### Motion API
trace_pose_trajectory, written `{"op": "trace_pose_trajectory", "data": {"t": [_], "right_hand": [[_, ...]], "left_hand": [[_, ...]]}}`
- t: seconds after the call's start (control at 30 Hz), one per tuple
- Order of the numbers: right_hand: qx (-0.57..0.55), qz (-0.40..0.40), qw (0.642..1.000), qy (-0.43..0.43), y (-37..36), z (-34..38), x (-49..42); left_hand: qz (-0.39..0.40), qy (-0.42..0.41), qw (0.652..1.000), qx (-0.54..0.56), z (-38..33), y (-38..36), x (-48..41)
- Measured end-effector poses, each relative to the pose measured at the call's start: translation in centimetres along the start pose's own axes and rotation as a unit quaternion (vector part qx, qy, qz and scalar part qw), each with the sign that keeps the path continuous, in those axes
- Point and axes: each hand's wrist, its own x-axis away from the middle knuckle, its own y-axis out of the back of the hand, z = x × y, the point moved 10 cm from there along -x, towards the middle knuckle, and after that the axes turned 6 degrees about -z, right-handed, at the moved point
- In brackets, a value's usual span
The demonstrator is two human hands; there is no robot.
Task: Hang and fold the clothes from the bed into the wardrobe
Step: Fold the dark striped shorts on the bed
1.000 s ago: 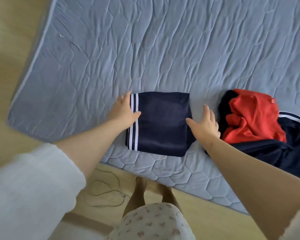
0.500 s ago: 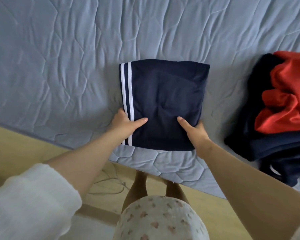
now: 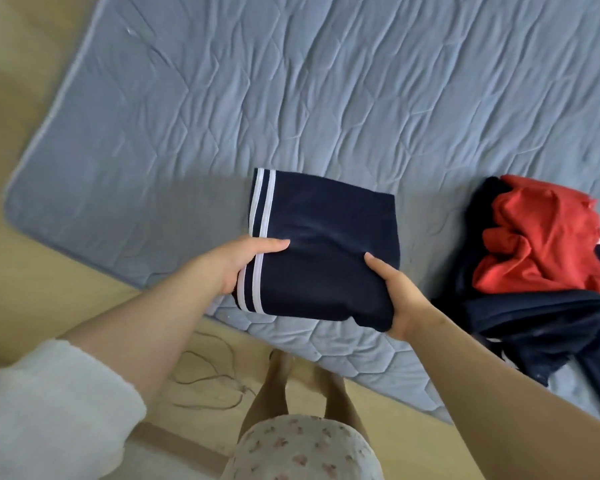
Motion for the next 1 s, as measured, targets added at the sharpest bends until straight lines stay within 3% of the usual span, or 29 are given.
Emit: {"op": "trace_pose_trajectory", "data": {"t": [0.23, 0.5, 1.0], "right_hand": [[0.061, 0.053, 0.995, 0.064, -5.3, 3.9, 12.3], [0.189, 0.162, 0.956, 0.156, -18.4, 6.1, 26.8], [0.361, 0.307, 0.86, 0.191, -51.5, -9.1, 39.7]], "left_hand": [[-0.04, -0.064, 0.989, 0.125, -1.3, 4.7, 13.7], [-0.148, -0.159, 0.939, 0.266, -1.0, 15.6, 29.2], [-0.263, -0.211, 0.825, 0.454, 11.0, 45.1, 43.8]]}}
